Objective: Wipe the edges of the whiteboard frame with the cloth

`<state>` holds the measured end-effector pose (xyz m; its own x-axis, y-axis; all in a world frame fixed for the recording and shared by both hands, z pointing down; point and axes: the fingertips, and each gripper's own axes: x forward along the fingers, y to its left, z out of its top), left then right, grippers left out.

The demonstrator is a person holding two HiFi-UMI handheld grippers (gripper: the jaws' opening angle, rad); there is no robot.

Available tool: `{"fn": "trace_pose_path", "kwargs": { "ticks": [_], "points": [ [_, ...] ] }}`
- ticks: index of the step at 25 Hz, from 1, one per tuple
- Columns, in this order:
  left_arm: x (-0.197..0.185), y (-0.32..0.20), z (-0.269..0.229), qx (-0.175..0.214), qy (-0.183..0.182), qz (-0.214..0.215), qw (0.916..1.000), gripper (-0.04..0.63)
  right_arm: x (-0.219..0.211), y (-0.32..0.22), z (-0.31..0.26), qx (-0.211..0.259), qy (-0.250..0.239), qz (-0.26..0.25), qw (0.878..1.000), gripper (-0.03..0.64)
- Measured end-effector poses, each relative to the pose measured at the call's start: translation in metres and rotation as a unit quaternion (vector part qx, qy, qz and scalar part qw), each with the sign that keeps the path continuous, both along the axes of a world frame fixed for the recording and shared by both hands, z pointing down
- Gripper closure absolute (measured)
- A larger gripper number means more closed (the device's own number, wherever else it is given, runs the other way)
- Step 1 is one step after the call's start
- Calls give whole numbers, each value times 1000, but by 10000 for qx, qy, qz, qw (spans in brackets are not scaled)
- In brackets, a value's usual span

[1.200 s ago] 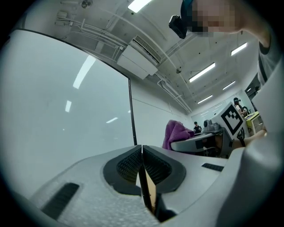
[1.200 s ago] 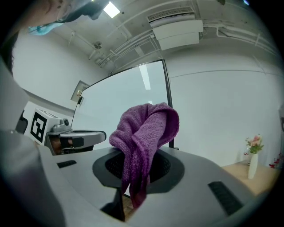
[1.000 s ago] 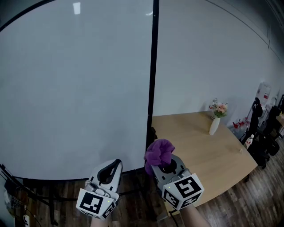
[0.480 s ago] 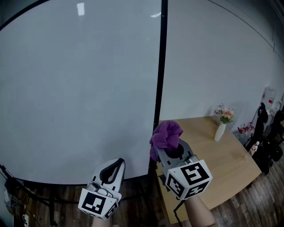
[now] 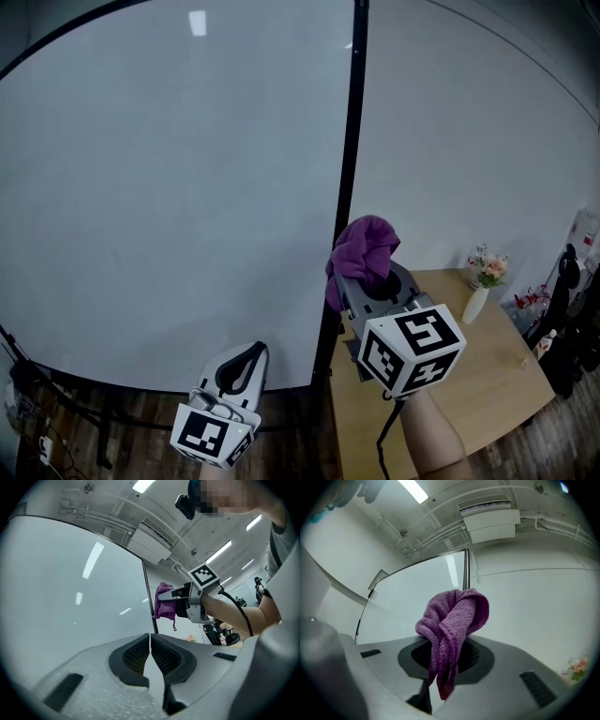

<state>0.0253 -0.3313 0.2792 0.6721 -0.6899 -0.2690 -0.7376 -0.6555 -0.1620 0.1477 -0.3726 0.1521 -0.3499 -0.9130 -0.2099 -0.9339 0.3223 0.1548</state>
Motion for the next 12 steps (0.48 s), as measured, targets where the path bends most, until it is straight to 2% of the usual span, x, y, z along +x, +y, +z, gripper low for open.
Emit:
{"fn": "trace_pose_path", "kwargs": {
  "ticks": [12],
  "points": [
    [-4,-5,-2,24,38,-429,9991,578,7,-18,-73,596,227,-23,9980,535]
  ]
}}
